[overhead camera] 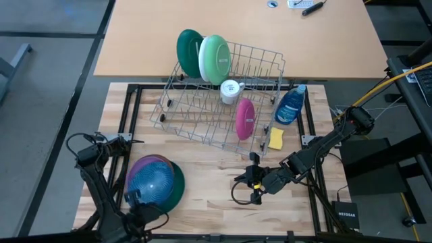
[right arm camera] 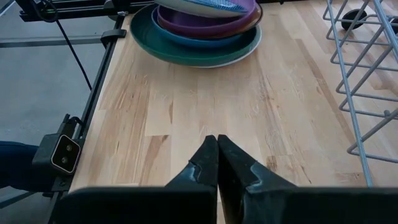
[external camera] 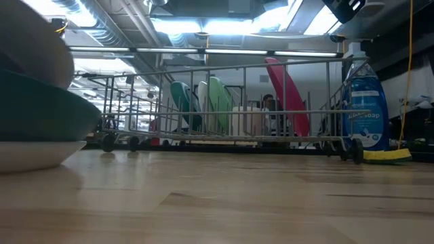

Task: Sort dishes
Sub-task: Put the blue patterned plate in the dish rack

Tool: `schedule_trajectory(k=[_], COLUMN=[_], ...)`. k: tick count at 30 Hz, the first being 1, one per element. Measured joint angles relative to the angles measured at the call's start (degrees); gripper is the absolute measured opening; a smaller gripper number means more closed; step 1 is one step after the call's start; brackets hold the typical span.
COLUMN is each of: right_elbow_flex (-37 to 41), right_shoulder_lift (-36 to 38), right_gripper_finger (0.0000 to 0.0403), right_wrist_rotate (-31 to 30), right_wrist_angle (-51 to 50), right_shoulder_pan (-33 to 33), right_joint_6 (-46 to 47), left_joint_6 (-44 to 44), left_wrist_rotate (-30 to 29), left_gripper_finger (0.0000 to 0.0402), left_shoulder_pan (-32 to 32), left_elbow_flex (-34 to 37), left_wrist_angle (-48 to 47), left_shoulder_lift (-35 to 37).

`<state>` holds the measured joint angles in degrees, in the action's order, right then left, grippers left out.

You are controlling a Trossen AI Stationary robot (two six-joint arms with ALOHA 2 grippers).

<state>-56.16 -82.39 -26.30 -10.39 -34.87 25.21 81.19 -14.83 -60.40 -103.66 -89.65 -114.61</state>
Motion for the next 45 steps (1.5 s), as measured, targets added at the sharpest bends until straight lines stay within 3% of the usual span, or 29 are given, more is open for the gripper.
schedule_trajectory(k=[5,18,33,40,45], right_elbow_flex=[0.00,0.00,0.00,-0.02,-0.02], right_shoulder_lift=[0.02,0.01,0.02,-1.98,-5.70], right_gripper_finger=[0.0001,0.0001,0.0001,0.0006,0.0054], right_wrist_rotate=[-0.02,-0.01,0.00,0.24,0.68], right_wrist_angle=[0.00,0.02,1.31,13.57,26.61], right_shoulder_pan=[0.00,0.01,0.00,0.02,0.89], right_joint_6=[0.01,-0.28,-7.59,-21.48,-31.52], left_joint_6=[4.13,11.70,14.45,12.06,11.67], left_wrist_rotate=[-5.55,-13.57,-17.54,-16.44,-15.65], left_gripper_finger=[0.0001,0.0001,0.0001,0.0001,0.0001], left_shoulder_pan=[-0.04,-0.04,0.87,1.45,1.83], left_elbow_flex=[-2.31,-5.13,-5.16,-5.14,-5.13], left_wrist_angle=[0.13,-0.09,-0.26,-0.15,-0.23], left_shoulder_lift=[0.00,0.00,0.72,0.72,0.72])
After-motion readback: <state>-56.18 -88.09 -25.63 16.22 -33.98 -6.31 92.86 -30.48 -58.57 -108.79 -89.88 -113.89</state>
